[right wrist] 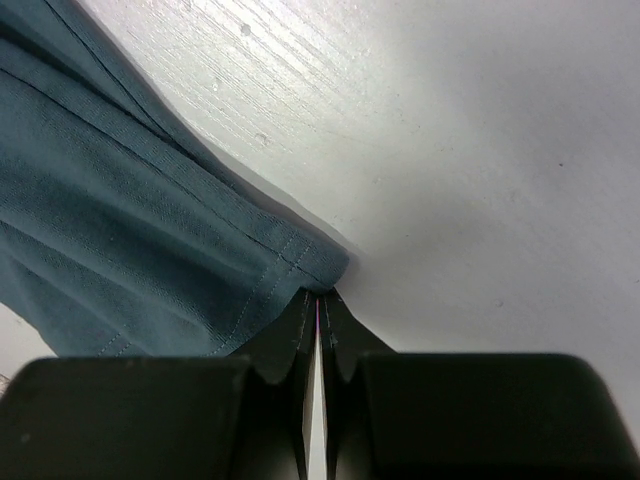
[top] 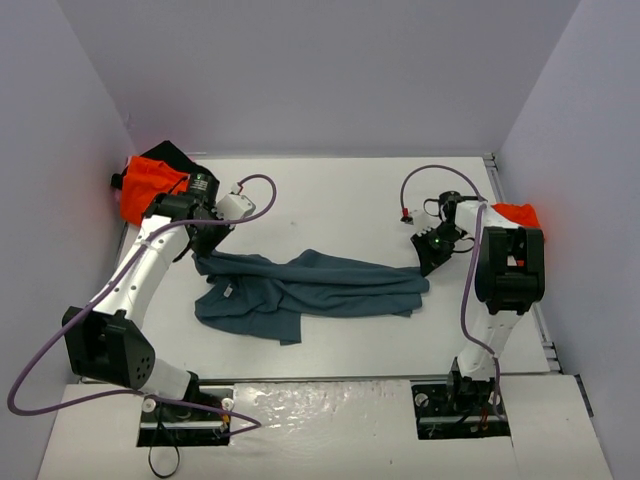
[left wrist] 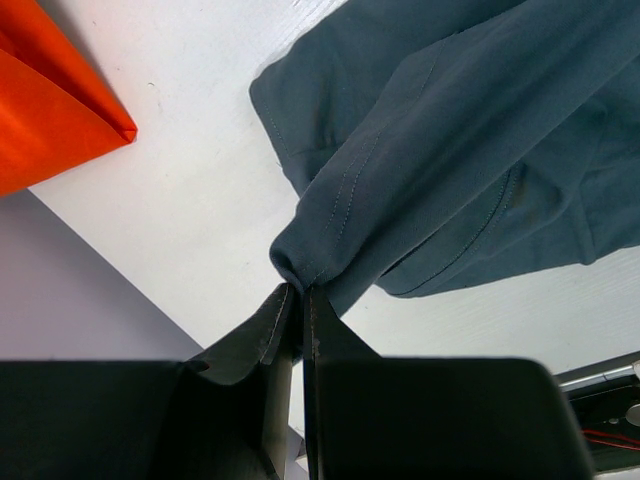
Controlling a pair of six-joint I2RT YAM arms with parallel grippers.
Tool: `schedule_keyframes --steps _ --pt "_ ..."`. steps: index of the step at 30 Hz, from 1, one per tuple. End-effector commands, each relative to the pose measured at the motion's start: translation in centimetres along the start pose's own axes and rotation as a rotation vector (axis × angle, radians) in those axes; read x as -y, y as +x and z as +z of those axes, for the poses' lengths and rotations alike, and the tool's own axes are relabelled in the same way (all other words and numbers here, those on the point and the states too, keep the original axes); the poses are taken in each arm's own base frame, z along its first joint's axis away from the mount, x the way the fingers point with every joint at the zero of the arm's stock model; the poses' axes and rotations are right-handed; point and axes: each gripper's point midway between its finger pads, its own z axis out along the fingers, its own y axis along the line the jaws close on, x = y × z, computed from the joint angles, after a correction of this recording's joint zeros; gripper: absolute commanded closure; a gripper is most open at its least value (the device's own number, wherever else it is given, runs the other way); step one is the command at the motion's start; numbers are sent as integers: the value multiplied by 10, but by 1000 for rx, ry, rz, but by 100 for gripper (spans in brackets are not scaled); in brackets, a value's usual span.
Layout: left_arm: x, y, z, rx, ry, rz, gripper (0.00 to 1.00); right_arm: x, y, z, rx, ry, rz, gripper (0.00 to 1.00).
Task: Fold and stack the t-shirts
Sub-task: Flatten out the tshirt
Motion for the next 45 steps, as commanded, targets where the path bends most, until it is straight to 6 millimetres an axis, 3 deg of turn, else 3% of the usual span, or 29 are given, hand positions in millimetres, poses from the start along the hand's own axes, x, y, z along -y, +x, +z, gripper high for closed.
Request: schedule_keyframes --steps 1,3,7,14,18,32,39,45 --pt "-10 -11 -13 53 -57 -10 100 -3 -5 -1 10 -24 -9 100" --pt "-10 -12 -13 54 -57 -8 100 -2 -6 -2 10 -22 -3 97" --pt "-10 -11 -12 51 -57 -7 100 3 -8 -3 8 1 -1 70" --pt "-12 -13 -9 48 -56 -4 100 10 -17 -16 44 37 -9 61" --pt "-11 -13 -10 47 -55 -5 100 10 -24 -20 63 35 -10 59" --pt "-11 -13 -8 42 -52 -5 100 -11 -31 6 26 -47 -48 67" --pt "-10 -11 -7 40 -51 -3 100 -17 -25 16 -10 -64 -56 66" --pt "-10 -10 -8 41 -50 2 100 -18 -14 11 -30 -42 -69 65"
